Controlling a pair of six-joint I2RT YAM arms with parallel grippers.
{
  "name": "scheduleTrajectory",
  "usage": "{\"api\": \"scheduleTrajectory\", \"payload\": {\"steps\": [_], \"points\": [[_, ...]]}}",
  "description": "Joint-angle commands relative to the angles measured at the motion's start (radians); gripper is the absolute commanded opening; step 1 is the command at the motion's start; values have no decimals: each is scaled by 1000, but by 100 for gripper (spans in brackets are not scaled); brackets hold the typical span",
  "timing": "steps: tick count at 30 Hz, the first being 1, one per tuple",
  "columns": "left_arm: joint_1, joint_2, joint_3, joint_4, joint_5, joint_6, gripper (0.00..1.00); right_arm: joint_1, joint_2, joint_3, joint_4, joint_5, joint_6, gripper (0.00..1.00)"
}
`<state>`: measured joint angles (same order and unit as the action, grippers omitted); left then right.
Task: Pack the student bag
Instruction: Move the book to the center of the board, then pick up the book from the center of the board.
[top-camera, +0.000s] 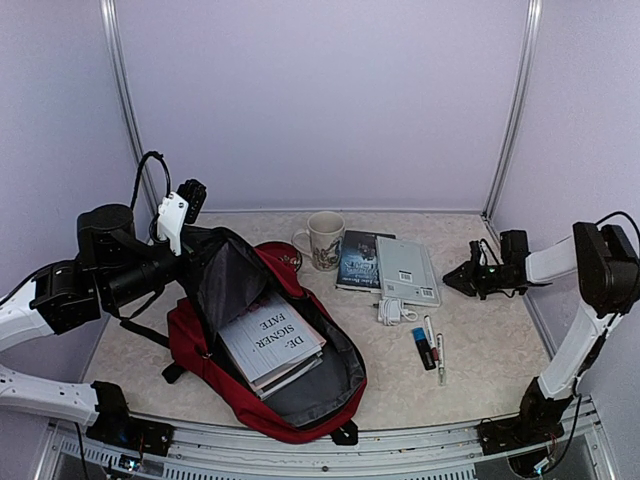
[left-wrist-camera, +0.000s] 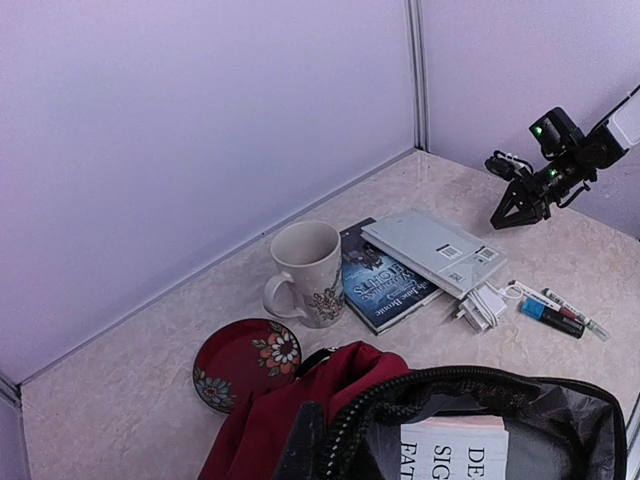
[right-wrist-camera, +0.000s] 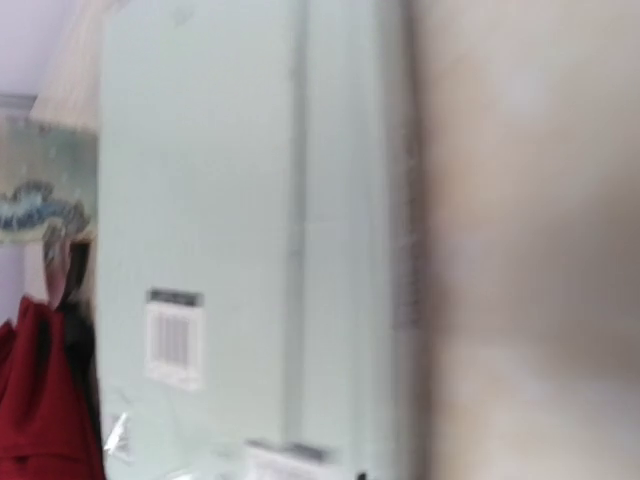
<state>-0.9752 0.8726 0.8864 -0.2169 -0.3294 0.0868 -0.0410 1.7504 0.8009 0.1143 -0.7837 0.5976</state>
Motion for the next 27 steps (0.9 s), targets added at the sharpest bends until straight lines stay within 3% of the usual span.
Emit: {"api": "scheduleTrajectory", "payload": {"steps": [1, 7, 10, 12, 15, 20, 27], "points": [[10, -11, -6, 53, -5, 1, 2, -57, -59, 17, -129, 33, -130, 15], [10, -10, -8, 55, -3, 1, 2, -62, -45, 57, -222, 87, -171, 35], [10, -9, -3, 53, 1, 5, 2, 12, -162, 43, -304, 305, -211, 40], [10, -6, -3, 59, 0, 15, 2, 70, -249, 31, -353, 400, -204, 49], [12, 9, -2, 77, 7, 31, 2, 103, -374, -78, -272, 311, -34, 58], [15, 42, -1, 101, 39, 42, 3, 255, -555, -330, 54, 401, 361, 64], [17, 28, -14, 108, 53, 33, 4, 392, -459, -357, 251, 492, 652, 71]]}}
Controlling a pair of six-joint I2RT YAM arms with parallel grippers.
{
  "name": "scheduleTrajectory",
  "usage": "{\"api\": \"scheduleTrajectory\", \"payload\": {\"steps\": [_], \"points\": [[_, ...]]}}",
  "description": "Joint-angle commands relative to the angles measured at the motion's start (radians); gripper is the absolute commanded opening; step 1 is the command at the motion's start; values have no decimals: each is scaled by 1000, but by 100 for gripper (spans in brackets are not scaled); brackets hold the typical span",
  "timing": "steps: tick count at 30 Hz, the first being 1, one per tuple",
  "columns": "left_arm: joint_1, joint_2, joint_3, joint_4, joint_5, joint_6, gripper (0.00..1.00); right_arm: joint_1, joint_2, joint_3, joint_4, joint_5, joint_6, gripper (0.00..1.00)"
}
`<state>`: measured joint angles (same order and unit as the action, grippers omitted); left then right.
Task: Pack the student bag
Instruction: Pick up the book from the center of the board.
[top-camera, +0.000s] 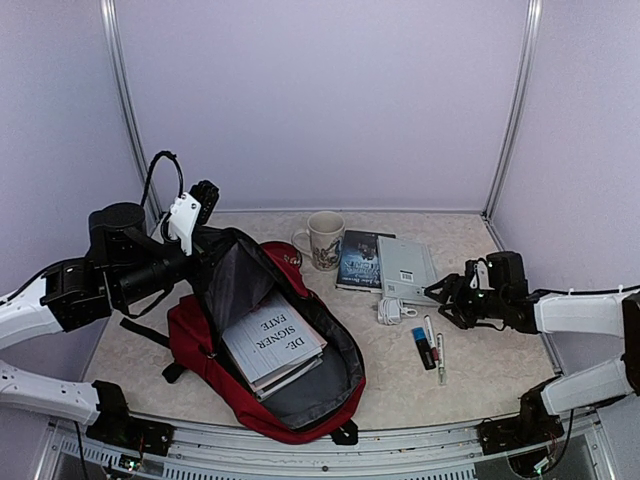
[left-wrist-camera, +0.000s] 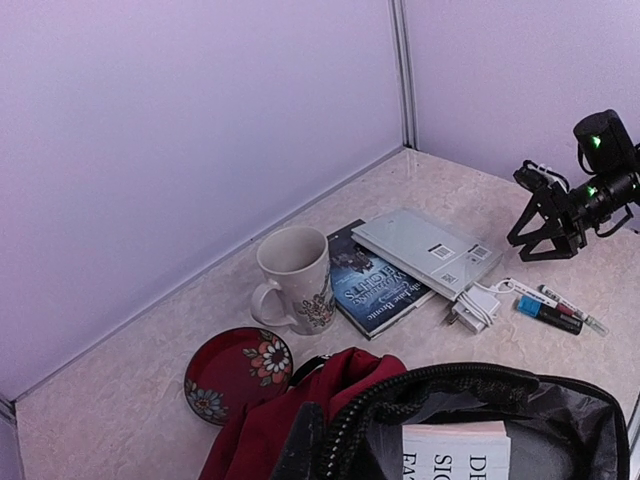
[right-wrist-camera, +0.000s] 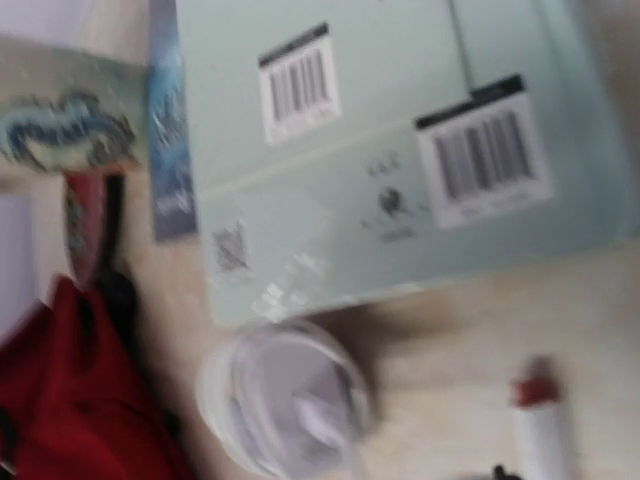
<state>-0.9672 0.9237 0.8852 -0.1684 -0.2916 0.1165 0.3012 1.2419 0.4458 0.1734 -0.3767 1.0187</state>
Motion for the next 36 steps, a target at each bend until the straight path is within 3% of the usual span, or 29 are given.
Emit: {"api": "scheduleTrajectory", "payload": {"steps": [1, 21, 27, 36], "points": [[8, -34, -20, 62, 12, 2, 5, 57, 62, -7, 208, 103, 260, 72], [8, -89, -54, 91, 16, 23, 5, 170, 440, 2, 538, 239, 746, 73], [12, -109, -68, 93, 16, 32, 5, 182, 590, -8, 787, 319, 888, 71], [21, -114, -72, 98, 43, 32, 5, 181, 702, 49, 926, 367, 945, 70]]}}
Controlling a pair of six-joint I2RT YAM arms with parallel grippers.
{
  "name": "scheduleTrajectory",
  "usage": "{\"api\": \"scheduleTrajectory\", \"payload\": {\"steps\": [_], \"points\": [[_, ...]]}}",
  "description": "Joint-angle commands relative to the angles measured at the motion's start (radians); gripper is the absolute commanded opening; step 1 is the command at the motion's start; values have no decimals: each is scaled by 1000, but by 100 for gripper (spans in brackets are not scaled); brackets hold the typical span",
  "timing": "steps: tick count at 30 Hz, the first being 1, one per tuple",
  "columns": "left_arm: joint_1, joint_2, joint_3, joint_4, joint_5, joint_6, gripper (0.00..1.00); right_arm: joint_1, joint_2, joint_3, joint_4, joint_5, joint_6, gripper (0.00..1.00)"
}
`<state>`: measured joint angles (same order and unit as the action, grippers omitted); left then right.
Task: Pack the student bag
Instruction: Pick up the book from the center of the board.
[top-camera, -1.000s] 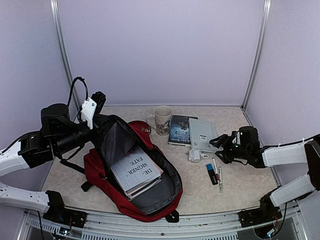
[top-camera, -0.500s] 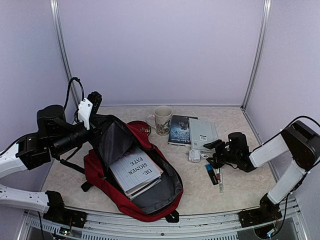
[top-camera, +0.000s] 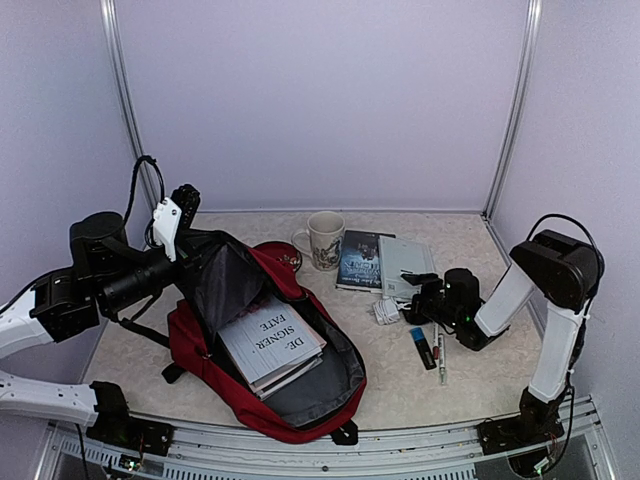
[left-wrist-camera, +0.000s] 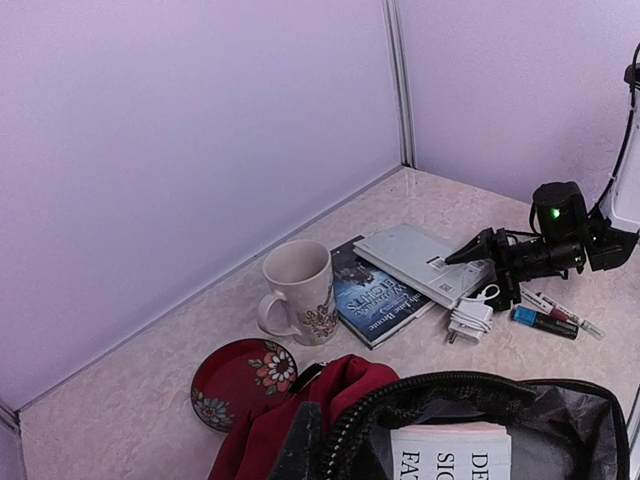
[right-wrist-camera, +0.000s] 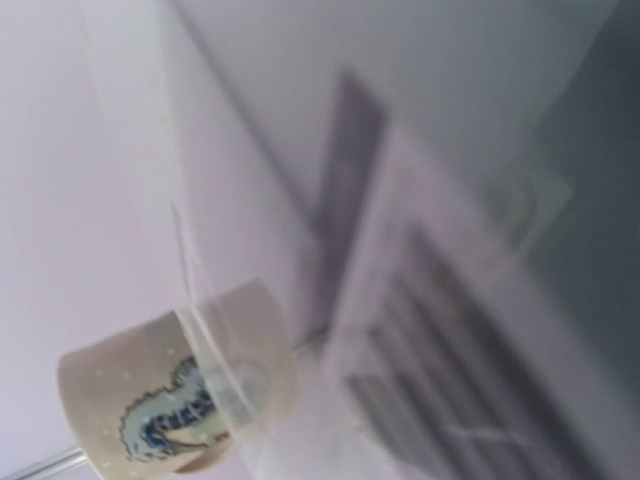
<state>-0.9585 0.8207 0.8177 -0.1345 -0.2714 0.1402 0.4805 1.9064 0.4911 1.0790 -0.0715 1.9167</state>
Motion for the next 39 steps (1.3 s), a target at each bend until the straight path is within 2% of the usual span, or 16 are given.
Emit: {"api": "scheduleTrajectory", "payload": {"steps": [1, 5, 8, 17, 22, 27, 32, 34, 39], "points": [[13, -7, -4, 64, 25, 9, 6, -3, 39, 1, 25, 70, 45, 69], [22, 5, -1, 64, 35, 6, 6, -24, 46, 0, 41, 82, 28, 67], [30, 11, -1, 71, 40, 3, 6, -47, 64, -2, 101, 70, 10, 61], [55, 47, -2, 78, 66, -3, 6, -112, 106, -5, 217, 24, -50, 38], [63, 59, -1, 79, 73, -3, 6, -131, 96, -22, 251, 7, -102, 16], [67, 64, -2, 84, 77, -8, 6, -148, 28, -60, 277, -14, -167, 12], [67, 84, 9, 82, 90, -15, 6, -156, -132, -55, 135, -71, -327, 4], [67, 95, 20, 75, 99, -23, 6, -157, -220, -34, 19, -86, -451, 0], [66, 111, 42, 80, 117, -52, 6, -157, -438, 36, -330, -73, -723, 0]]}}
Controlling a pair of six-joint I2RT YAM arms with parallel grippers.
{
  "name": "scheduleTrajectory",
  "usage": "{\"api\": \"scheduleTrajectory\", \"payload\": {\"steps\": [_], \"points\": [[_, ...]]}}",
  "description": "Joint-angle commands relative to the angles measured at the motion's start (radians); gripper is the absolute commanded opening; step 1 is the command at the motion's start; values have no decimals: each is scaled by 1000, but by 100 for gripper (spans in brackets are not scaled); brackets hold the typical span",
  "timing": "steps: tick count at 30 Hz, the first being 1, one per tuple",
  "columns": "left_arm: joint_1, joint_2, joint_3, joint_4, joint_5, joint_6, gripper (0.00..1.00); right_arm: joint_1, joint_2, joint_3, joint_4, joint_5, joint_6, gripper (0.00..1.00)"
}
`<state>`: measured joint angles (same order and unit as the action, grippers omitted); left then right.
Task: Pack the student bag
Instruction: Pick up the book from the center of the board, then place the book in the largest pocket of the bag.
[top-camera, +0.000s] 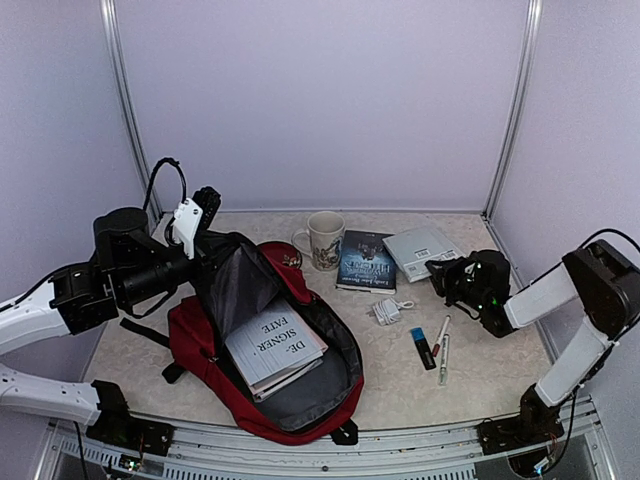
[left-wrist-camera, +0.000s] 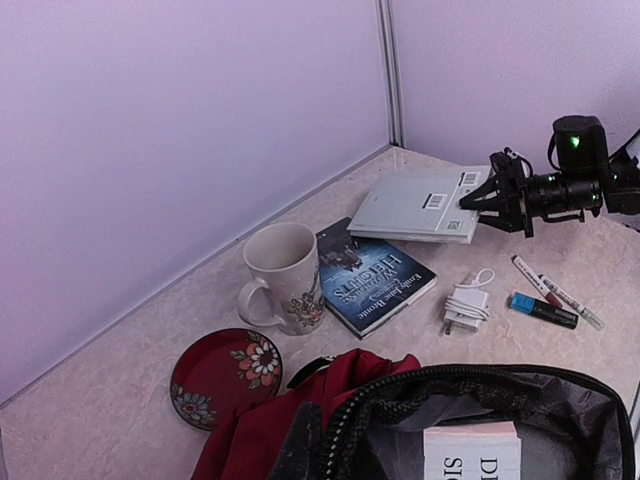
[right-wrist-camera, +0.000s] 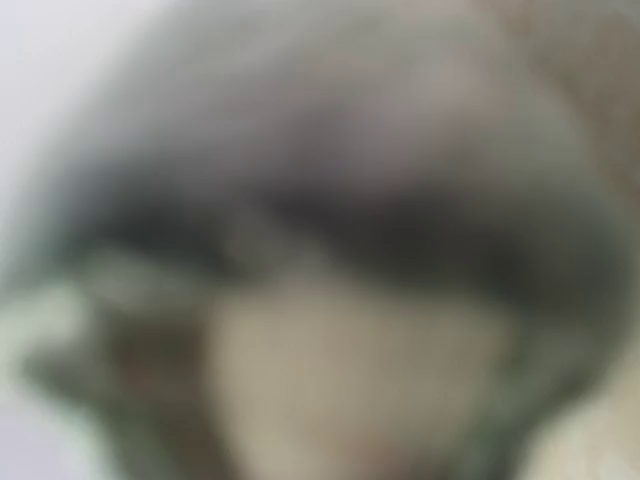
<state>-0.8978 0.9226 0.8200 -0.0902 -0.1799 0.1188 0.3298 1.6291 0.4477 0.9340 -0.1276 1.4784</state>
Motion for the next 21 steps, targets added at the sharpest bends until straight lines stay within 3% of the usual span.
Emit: {"api": "scheduleTrajectory", "payload": {"steps": [1, 5, 12, 18, 21], "points": [[5, 11, 42, 41, 25, -38, 5, -6, -206, 88, -244, -22, -319, 0], [5, 28, 53, 56, 9, -66, 5, -11, -367, 151, -452, -70, -461, 0], [5, 110, 103, 50, -34, -119, 5, -12, -597, 381, -972, -228, -703, 0], [5, 148, 129, 61, -52, -148, 5, -10, -666, 528, -1359, -576, -843, 0], [5, 164, 139, 55, -49, -162, 5, 40, -694, 474, -1371, -715, -821, 0]]}}
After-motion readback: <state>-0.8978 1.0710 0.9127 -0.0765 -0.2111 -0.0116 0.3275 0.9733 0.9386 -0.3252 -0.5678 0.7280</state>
